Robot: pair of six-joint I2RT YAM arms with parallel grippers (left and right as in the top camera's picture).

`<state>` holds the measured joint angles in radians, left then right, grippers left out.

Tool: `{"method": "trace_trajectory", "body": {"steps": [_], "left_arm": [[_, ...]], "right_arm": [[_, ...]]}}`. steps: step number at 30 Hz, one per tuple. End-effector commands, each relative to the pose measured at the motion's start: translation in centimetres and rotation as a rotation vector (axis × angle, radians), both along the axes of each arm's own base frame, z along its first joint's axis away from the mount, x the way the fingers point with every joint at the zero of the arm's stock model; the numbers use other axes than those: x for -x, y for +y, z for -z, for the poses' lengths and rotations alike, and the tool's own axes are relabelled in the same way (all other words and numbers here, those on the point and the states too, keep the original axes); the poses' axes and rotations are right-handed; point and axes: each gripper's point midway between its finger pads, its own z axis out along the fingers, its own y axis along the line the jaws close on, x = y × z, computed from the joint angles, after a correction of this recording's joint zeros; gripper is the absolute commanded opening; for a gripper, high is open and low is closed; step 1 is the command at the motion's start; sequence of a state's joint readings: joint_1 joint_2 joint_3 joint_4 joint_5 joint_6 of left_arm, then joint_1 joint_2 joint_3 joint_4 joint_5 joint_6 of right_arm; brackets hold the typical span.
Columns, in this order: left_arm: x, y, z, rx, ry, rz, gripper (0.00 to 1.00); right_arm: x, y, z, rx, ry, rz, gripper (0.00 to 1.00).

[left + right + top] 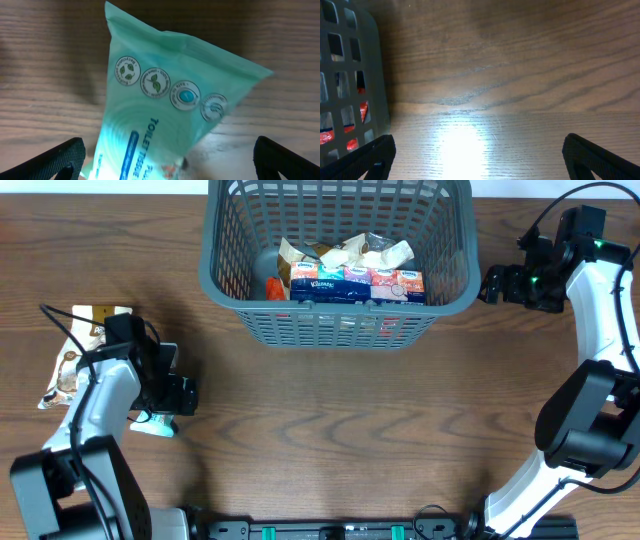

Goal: Pack container
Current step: 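Close the left gripper on the teal wipes packet and lift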

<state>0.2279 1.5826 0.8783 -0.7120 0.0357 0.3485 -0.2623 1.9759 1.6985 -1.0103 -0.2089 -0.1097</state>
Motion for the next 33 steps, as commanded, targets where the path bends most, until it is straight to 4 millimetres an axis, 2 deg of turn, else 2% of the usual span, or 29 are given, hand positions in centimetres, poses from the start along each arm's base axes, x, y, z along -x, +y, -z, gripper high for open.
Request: {"method": "trace_trajectory", "body": {"steps": [1, 6, 10, 12, 15, 23, 29, 32, 33], "left_arm": [[-0.3, 0.7, 0.5, -0.027, 0.017, 0.013, 1.00], [-0.1, 0.7, 1.7, -0.025, 0.056, 0.013, 0.87], [-0.2, 0.8, 1.9, -0.026, 0.052, 0.013, 0.70], [-0.3, 0.8, 1.9, -0.027, 0.048, 0.013, 0.58], [-0.4, 0.8, 1.8, -0.027, 0.046, 0.012, 0.53], [-0.8, 0.6, 1.7, -0.014, 0.027, -0.021, 0.28], [-1.9, 0.9, -0.3, -0.017, -0.018, -0.108, 0.19], [-2.5, 1.0, -2.3, -0.018, -0.053, -0.164, 0.06], [-2.9, 1.1, -3.3, -0.019, -0.075, -0.186, 0.06]], "right_arm": [[0.3, 0.4, 0.4, 0.002, 0.017, -0.018, 0.99], [0.4, 0.4, 0.4, 0.001, 0.022, -0.018, 0.99], [0.5, 0.5, 0.5, 0.000, 0.024, -0.018, 0.99], [0.5, 0.5, 0.4, 0.000, 0.023, -0.018, 0.99], [0.5, 0.5, 0.5, 0.000, 0.024, -0.018, 0.99], [0.5, 0.5, 0.5, 0.000, 0.024, -0.018, 0.99], [0.5, 0.5, 0.5, -0.001, 0.025, -0.018, 0.99], [0.6, 0.5, 0.5, -0.001, 0.026, -0.018, 0.99], [0.6, 0.5, 0.5, -0.001, 0.027, -0.018, 0.99]]}}
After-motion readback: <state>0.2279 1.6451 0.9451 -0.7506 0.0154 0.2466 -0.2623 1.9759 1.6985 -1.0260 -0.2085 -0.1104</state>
